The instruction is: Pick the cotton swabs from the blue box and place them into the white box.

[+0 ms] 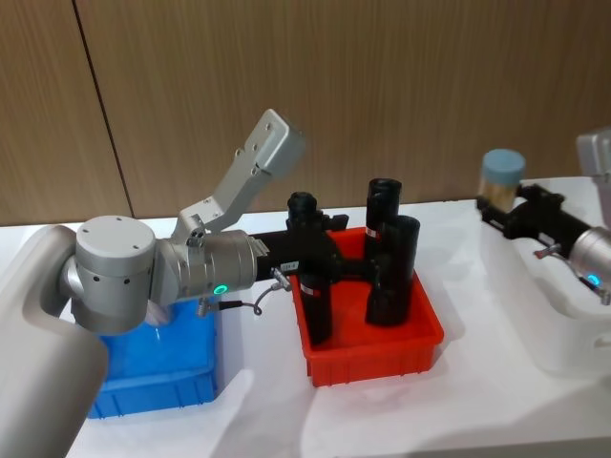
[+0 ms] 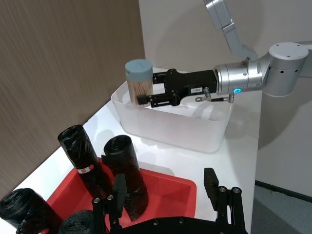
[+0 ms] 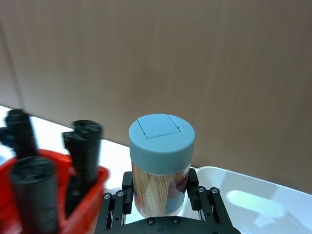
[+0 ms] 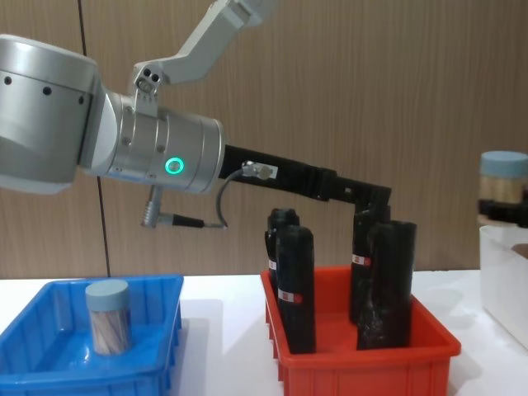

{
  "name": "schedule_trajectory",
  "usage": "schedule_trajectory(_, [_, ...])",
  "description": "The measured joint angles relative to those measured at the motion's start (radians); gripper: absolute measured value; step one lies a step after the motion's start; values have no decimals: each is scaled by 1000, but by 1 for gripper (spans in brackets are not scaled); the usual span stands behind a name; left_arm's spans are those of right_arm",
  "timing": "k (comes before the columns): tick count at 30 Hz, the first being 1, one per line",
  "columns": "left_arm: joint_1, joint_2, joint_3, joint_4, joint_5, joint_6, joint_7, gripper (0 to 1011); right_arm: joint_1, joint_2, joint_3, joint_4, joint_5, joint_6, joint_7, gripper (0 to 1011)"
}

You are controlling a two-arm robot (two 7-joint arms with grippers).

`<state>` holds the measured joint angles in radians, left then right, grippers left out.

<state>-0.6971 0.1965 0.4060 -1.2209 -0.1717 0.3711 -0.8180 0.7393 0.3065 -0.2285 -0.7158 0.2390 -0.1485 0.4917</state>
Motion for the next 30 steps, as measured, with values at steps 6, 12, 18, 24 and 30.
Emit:
schedule_trajectory(6, [0,0,0,0,0,0,0,1004,9,9,23,17,-28,-5,-77,641])
schedule_trajectory(12, [0,0,0,0,0,0,0,1004,21,19,46,44,-56,-5,-149,641])
schedule_trajectory(18, [0,0,0,0,0,0,0,1004,36,27,65,80,-81,2,-201,733])
schedule_trajectory(24, [0,0,0,0,0,0,0,1004,46,32,77,108,-99,1,-227,882])
schedule_trajectory(30, [0,0,0,0,0,0,0,1004,49,34,84,117,-109,-6,-240,1001])
